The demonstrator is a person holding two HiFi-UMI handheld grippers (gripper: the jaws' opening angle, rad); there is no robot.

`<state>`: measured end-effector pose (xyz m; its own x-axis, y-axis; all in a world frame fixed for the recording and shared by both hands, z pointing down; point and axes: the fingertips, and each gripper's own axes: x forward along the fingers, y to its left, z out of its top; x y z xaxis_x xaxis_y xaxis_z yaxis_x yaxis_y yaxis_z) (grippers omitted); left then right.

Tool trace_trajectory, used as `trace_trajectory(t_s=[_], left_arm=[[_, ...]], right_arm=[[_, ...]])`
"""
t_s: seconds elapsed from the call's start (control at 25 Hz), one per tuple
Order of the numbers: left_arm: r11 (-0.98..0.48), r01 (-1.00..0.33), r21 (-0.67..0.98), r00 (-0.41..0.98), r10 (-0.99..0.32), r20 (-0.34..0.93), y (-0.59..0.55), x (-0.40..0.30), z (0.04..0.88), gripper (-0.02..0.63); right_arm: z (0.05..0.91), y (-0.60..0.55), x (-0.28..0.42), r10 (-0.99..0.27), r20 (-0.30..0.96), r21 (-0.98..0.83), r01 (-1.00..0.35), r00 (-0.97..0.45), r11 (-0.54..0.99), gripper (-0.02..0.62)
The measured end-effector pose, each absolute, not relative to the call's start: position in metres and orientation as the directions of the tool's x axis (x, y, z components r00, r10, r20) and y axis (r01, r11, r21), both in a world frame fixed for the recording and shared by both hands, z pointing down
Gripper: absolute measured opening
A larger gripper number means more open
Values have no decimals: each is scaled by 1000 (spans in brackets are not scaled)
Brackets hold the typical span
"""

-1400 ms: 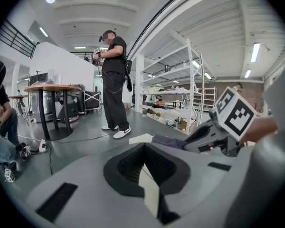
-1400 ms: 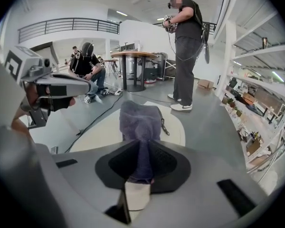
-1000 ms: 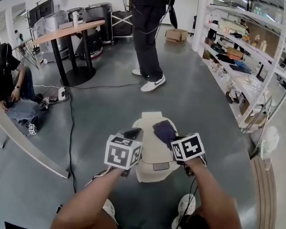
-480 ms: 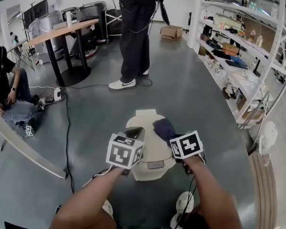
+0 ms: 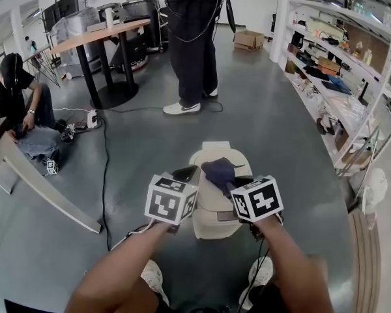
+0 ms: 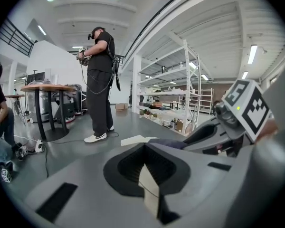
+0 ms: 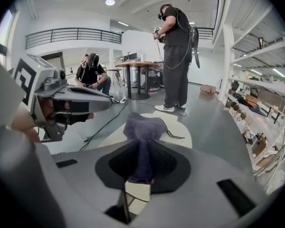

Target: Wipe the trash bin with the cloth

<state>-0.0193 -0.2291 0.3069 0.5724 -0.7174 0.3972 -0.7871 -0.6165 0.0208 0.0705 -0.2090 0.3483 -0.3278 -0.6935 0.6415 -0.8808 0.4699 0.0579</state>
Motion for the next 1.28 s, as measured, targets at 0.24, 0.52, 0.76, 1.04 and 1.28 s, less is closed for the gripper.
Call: trace_trajectory(t_s=[0.24, 0.52, 0.76, 1.04, 1.28], left_arm=[[-571, -821, 20, 531, -750, 393, -220, -58, 302, -3], [-547, -837, 18, 504, -758, 414, -208, -85, 306, -3], [-557, -830, 27, 515, -747, 420, -201, -81, 310, -3], [-569, -822, 34, 532, -743, 406, -196, -68, 307, -3], [-610, -792, -15, 566, -744, 355, -188, -44, 287, -3]], right_arm=[[354, -189, 24, -658, 647, 46, -841, -387, 539, 66], [366, -168, -12, -607, 679, 55, -796, -413, 603, 66], [380, -160, -20, -591, 706, 76, -788, -390, 611, 66], [379, -159, -8, -608, 699, 76, -806, -377, 587, 66], [380, -154, 17, -624, 703, 87, -830, -341, 551, 66]])
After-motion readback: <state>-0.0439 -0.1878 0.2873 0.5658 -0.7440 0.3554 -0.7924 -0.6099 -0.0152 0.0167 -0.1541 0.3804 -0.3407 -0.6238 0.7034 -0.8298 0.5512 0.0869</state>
